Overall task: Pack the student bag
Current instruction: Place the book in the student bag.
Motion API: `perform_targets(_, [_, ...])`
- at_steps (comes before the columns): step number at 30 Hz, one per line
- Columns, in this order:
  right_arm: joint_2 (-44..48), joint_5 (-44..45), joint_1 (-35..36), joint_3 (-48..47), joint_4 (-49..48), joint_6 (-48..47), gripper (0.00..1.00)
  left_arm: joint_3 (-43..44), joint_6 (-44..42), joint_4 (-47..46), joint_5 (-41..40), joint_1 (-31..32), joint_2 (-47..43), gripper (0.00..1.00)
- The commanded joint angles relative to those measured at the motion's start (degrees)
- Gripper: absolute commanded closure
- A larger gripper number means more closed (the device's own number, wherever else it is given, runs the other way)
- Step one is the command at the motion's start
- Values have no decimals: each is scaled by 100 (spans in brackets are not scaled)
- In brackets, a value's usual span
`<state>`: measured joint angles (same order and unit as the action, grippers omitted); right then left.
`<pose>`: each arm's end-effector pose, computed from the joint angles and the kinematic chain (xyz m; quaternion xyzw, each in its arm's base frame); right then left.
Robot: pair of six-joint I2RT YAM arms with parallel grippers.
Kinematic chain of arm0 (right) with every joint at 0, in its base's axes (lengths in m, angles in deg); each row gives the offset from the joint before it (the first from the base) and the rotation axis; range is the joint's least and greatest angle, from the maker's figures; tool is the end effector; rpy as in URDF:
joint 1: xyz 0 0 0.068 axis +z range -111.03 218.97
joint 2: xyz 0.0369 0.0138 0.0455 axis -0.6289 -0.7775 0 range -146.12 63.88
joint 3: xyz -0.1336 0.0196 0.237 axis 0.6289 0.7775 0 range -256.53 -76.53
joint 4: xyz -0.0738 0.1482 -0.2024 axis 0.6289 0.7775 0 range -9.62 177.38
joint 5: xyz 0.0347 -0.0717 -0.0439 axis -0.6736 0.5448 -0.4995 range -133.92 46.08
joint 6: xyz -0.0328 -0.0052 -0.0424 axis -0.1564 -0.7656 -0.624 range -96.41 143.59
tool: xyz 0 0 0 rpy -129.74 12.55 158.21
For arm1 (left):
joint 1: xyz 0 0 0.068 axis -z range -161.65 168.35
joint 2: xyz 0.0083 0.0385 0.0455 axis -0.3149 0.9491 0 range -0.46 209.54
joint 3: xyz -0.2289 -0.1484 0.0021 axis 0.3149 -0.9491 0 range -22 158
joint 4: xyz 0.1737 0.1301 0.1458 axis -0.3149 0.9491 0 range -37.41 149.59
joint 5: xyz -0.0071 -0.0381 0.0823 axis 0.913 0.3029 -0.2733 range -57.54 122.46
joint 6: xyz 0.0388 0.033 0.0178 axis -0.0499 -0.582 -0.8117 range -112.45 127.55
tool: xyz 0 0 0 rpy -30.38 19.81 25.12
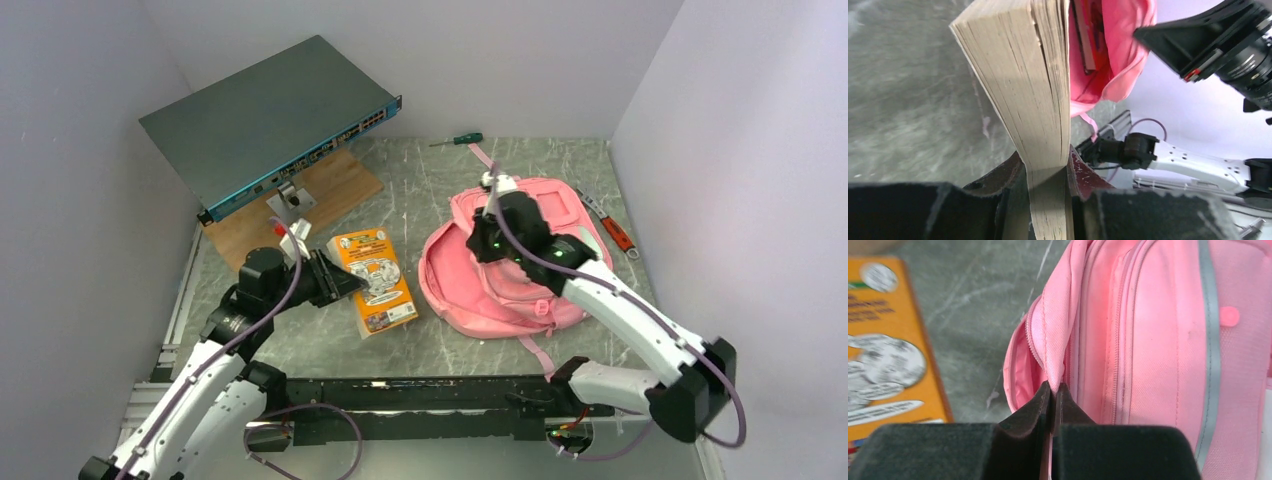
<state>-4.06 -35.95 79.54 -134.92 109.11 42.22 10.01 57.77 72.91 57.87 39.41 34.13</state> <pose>0.1994 0.1643 0.3090 -0.1411 0.8871 0.1606 0.4092 0.1326 -0.0674 0.2710 -0.0870 0.8174 -0.4632 0.3314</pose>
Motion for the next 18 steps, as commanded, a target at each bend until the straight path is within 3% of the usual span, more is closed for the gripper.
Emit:
perform_targets(1, [660, -1203, -668, -143, -250, 12, 100, 57, 729, -1830, 396, 461, 310, 100])
perform_targets(9, [853, -2896, -1919, -435, -262, 5, 100, 813, 1080, -2829, -446, 1946, 2003, 100])
perform_targets(13, [821, -3834, -2643, -704, -236, 59, 100, 962, 1373, -2963, -1036, 2204, 2592, 100])
perform_targets(18, [610, -4892, -3366, -1069, -307, 300, 100, 960, 1725, -4009, -1162, 2351, 3254, 100])
